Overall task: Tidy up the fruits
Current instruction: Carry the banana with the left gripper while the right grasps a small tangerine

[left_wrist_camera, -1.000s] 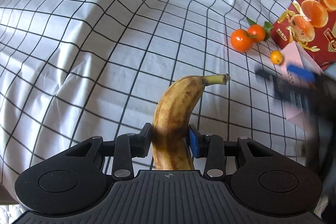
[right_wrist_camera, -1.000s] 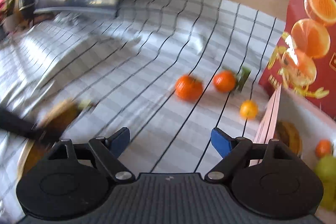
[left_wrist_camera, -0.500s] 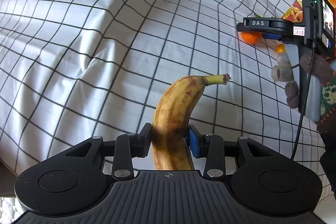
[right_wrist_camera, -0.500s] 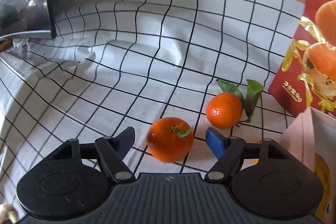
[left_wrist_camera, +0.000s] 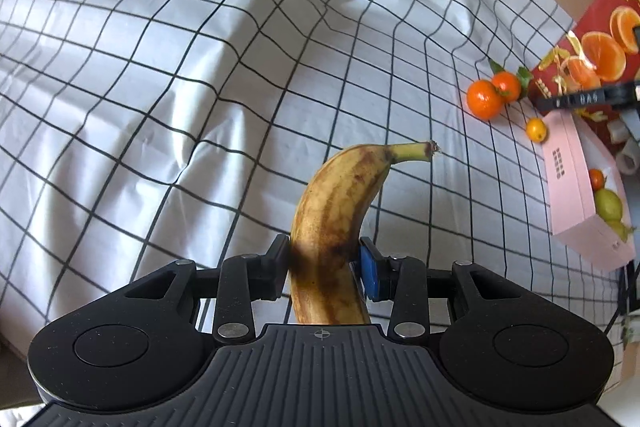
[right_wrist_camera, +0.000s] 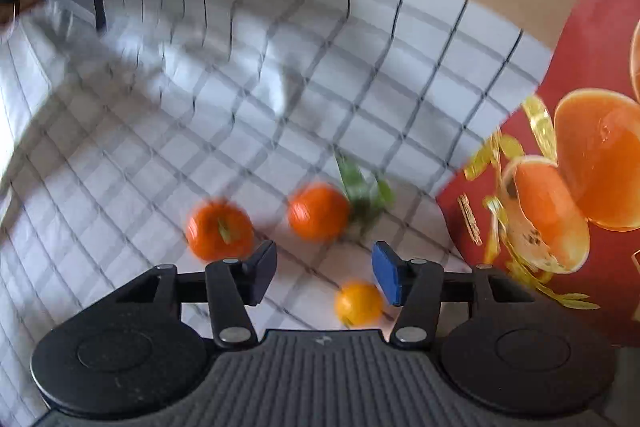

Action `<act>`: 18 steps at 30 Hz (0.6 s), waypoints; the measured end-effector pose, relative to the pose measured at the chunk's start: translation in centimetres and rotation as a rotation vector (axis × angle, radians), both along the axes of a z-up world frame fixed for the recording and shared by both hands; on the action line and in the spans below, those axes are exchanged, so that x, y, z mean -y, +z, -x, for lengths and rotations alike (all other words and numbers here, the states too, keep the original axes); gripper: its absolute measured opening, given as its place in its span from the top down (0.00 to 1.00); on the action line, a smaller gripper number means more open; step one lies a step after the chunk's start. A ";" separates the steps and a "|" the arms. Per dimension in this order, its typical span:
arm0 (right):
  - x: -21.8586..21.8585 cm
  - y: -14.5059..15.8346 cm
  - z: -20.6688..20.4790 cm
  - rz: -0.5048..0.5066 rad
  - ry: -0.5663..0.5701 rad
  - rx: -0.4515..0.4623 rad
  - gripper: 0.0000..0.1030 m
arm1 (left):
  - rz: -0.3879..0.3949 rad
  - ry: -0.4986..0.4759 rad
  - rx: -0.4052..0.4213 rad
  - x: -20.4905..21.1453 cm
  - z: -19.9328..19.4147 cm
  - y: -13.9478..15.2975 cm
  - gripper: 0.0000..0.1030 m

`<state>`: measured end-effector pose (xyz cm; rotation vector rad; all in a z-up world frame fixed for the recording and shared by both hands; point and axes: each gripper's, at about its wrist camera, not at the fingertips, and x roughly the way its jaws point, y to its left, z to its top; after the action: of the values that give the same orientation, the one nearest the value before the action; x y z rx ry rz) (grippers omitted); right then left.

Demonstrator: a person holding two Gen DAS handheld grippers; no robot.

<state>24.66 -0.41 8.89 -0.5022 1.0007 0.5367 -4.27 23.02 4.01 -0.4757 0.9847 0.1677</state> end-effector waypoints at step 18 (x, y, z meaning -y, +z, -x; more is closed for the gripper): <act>-1.5 -4.6 0.5 0.144 0.032 -0.008 0.68 | -0.037 -0.078 -0.014 1.6 -1.0 0.5 0.60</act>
<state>24.14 1.06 4.33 -0.6451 1.0449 0.4977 -3.31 21.41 4.50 -0.4020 1.0102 0.1191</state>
